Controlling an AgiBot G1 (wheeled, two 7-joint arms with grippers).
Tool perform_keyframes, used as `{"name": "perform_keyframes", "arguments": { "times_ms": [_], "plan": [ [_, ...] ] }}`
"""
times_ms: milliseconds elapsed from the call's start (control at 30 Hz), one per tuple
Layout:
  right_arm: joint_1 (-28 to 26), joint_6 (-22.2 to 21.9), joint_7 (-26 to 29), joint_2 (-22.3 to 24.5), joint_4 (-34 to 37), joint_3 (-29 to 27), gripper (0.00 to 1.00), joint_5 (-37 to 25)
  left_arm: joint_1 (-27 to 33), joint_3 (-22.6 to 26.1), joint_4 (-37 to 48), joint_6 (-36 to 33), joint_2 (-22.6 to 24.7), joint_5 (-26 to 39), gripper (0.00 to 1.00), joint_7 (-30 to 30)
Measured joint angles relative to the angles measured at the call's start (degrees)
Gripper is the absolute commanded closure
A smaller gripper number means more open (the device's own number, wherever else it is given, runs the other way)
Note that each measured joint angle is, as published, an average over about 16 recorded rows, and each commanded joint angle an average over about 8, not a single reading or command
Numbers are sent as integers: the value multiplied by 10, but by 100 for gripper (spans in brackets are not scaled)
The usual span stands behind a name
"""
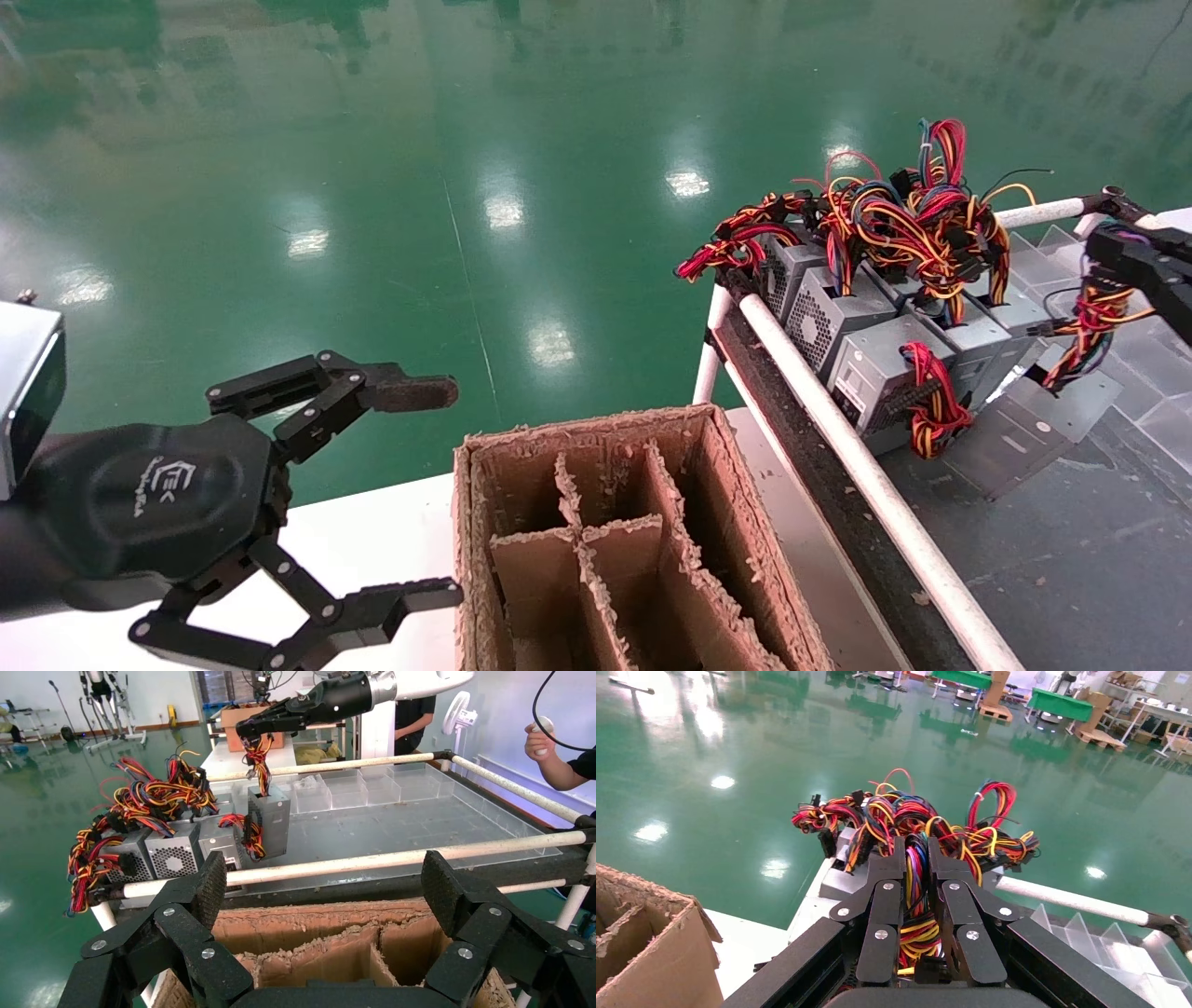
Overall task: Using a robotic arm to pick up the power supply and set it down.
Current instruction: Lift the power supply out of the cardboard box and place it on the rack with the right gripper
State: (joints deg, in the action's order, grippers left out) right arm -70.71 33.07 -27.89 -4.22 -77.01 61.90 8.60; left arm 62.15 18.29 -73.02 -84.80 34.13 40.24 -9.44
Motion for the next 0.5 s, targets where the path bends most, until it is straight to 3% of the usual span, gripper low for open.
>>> {"name": "perform_keyframes", "arguments": {
  "times_ms": [500],
  "plan": [
    [-1,-33,-20,-24,7,-3,100,3,0,0,0,0,0,0,0,0]
  ]
}}
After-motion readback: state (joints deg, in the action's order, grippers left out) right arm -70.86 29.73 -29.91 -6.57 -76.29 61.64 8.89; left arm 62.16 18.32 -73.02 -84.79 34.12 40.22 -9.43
